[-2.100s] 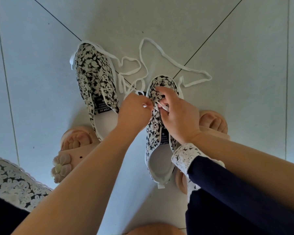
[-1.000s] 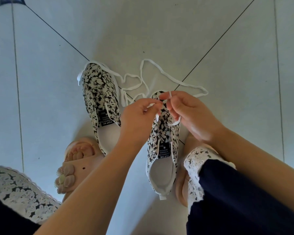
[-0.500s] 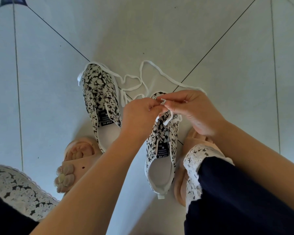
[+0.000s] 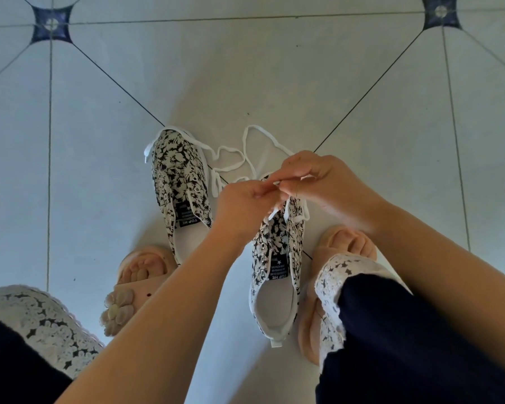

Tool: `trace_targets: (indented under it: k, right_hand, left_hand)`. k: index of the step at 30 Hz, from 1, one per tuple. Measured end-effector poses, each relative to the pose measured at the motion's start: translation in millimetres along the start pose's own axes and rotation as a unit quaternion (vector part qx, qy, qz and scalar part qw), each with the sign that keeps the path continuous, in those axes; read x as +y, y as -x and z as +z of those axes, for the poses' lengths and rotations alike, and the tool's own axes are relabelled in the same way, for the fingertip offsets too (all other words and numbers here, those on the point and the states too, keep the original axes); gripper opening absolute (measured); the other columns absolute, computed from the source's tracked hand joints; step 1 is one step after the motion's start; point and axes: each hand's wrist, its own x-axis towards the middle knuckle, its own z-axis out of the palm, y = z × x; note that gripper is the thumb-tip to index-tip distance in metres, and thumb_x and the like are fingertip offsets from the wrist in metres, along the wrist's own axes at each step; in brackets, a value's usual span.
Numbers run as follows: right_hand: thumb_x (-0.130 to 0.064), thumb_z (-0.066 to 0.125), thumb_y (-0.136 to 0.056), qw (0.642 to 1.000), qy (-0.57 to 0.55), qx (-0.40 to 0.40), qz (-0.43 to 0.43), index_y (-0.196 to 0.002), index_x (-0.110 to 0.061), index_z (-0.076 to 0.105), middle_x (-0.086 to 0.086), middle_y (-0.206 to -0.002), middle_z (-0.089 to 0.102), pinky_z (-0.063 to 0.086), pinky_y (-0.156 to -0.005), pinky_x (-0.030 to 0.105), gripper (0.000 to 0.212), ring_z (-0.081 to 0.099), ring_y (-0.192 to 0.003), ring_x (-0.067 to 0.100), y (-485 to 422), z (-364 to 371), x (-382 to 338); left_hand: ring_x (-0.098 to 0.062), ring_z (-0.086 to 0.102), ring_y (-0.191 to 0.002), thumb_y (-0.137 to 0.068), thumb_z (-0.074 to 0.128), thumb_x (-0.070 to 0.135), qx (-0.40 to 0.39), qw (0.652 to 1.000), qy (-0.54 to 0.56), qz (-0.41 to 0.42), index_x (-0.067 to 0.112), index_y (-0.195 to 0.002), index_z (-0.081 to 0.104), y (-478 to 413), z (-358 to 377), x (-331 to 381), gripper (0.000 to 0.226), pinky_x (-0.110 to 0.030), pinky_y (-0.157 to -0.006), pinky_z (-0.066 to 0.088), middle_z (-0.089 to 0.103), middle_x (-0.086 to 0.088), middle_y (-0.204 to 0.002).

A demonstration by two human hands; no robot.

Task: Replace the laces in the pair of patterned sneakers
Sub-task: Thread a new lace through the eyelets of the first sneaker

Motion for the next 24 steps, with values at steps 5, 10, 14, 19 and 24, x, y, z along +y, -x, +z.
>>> trace_targets:
  k: [5, 10, 14, 19, 24]
  right_hand:
    - [-0.003, 0.06, -0.082, 0.99, -0.111, -0.036, 0.073, -0.079, -0.02, 0.07, -0.009, -0.098, 0.059, 0.04, -0.08, 0.018, 0.02, 0.057, -0.088, 0.001, -0.3, 4.0, -2.8]
    - [-0.023, 0.064, -0.08, 0.967, -0.235, -0.052, 0.089, -0.113, -0.029, 0.059, -0.007, -0.118, 0.059, 0.041, -0.091, 0.025, 0.034, 0.057, -0.102, 0.005, 3.2, 10.5, 16.7]
    - [-0.021, 0.058, -0.09, 0.983, 0.128, -0.094, 0.094, -0.124, -0.023, 0.056, -0.007, -0.104, 0.066, 0.034, -0.079, 0.005, 0.034, 0.06, -0.088, 0.001, 15.1, 31.7, 38.1]
    - [-0.026, 0.048, -0.095, 0.971, 0.228, -0.042, 0.057, -0.101, -0.011, 0.065, -0.005, -0.068, 0.053, 0.033, -0.054, 0.016, 0.024, 0.037, -0.05, 0.003, 19.2, 40.1, 39.0]
    - [-0.021, 0.048, -0.096, 0.979, 0.199, 0.002, 0.05, -0.095, -0.012, 0.067, -0.011, -0.058, 0.045, 0.035, -0.052, 0.013, 0.021, 0.043, -0.047, -0.003, 21.8, 35.9, 31.9]
  left_hand:
    - [-0.019, 0.048, -0.068, -0.081, 0.063, 0.006, -0.024, 0.999, 0.026, 0.01, 0.004, -0.079, 0.069, -3.2, 1.8, -4.1, 0.006, -0.036, -0.071, 0.045, 0.059, -0.013, -0.072]
    - [-0.012, 0.048, -0.066, -0.086, 0.058, 0.01, 0.007, 0.995, 0.095, 0.006, 0.011, -0.072, 0.065, -1.2, -0.4, 5.2, 0.016, -0.027, -0.073, 0.046, 0.058, -0.003, -0.07]
    - [-0.01, 0.059, -0.064, -0.089, 0.053, 0.012, 0.006, 0.988, 0.156, -0.003, 0.013, -0.067, 0.063, 7.5, -6.2, 23.2, 0.025, -0.034, -0.081, 0.051, 0.063, 0.006, -0.06]
    - [-0.005, 0.033, -0.042, -0.092, 0.047, 0.013, -0.011, 0.941, 0.327, 0.09, 0.011, -0.066, 0.054, 23.5, -31.3, 81.9, 0.026, -0.015, -0.038, 0.03, 0.049, 0.003, -0.052]
    - [-0.007, 0.039, -0.048, -0.09, 0.052, 0.016, 0.094, 0.985, -0.074, 0.122, 0.019, -0.066, 0.06, 10.2, -43.2, 58.9, 0.025, -0.023, -0.049, 0.037, 0.058, 0.007, -0.061]
